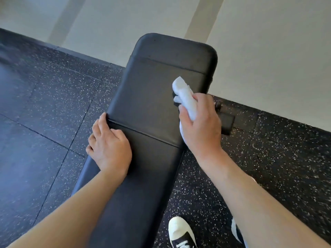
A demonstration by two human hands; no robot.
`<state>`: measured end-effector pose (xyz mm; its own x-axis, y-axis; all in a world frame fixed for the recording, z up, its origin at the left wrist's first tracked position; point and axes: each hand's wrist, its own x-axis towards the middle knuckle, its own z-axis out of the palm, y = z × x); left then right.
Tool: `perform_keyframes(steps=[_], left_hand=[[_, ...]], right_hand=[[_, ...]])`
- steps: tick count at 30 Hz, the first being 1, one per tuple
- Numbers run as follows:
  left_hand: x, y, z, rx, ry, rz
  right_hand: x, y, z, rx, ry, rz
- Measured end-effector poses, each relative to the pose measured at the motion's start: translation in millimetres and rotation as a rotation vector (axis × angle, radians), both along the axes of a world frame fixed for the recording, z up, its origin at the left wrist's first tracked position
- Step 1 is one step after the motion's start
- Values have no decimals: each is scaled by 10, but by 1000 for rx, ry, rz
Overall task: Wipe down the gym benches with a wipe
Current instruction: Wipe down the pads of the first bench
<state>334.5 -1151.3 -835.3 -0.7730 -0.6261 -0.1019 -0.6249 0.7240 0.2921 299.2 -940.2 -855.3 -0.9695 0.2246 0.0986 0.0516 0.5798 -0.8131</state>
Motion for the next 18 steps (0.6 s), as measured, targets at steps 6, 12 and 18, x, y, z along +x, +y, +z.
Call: perform_keyframes(steps=[6, 12, 18], left_hand=[[-38, 229, 192, -43, -53, -679], [-293, 678, -33, 5, 79, -444], [-256, 654, -147, -22, 119, -440]], right_hand=[[697, -140, -43, -314, -134, -149], [911, -161, -108, -576, -206, -192], [-395, 176, -113, -506, -235, -392]])
